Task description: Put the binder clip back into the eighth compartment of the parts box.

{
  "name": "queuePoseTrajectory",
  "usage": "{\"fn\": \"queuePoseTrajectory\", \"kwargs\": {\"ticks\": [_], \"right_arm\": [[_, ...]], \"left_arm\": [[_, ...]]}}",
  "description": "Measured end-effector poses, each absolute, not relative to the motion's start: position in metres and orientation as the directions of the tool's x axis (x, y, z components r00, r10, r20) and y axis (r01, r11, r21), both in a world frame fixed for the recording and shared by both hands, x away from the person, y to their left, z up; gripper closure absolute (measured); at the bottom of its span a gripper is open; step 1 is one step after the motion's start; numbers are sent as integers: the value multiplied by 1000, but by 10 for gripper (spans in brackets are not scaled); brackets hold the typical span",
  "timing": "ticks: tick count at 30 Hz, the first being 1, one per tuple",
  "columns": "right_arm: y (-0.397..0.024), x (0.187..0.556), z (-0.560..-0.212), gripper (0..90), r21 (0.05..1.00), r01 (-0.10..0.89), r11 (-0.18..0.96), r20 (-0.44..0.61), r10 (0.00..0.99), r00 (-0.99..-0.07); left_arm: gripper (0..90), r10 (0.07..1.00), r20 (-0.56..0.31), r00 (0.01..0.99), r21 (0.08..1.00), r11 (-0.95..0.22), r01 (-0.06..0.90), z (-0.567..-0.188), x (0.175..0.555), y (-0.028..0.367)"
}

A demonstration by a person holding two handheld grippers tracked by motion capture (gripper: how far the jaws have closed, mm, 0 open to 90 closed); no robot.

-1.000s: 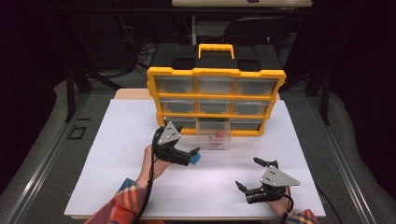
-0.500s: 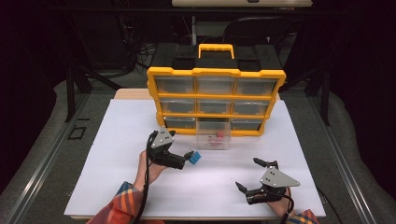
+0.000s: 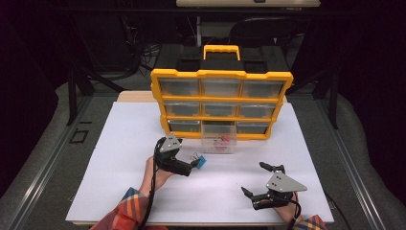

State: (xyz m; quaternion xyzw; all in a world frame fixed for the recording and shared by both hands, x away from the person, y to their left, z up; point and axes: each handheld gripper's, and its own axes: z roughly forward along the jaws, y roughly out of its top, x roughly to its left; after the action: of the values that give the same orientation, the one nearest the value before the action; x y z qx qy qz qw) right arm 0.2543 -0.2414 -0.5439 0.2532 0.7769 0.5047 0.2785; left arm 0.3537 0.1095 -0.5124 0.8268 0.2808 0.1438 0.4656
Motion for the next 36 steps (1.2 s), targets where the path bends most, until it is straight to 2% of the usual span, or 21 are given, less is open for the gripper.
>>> {"fn": "queuePoseTrajectory", "kwargs": {"ticks": [6, 11, 16, 28, 36], "right_arm": [[-241, 254, -544, 2, 926, 109, 362, -180, 674, -717], [-241, 254, -544, 2, 926, 109, 361, -179, 675, -716], [-241, 254, -544, 2, 926, 110, 362, -178, 673, -718], [-241, 254, -544, 2, 925, 114, 363, -176, 674, -717], [-240, 255, -545, 2, 923, 113, 368, -180, 671, -720]], "left_arm": [[14, 604, -11, 797, 837, -430, 338, -519, 355, 106], [152, 612, -5, 791, 836, -431, 339, -521, 356, 106], [211, 612, -5, 791, 825, -445, 349, -526, 358, 103], [483, 603, -4, 798, 801, -476, 364, -541, 363, 88], [585, 605, -33, 795, 793, -469, 390, -546, 366, 86]]}}
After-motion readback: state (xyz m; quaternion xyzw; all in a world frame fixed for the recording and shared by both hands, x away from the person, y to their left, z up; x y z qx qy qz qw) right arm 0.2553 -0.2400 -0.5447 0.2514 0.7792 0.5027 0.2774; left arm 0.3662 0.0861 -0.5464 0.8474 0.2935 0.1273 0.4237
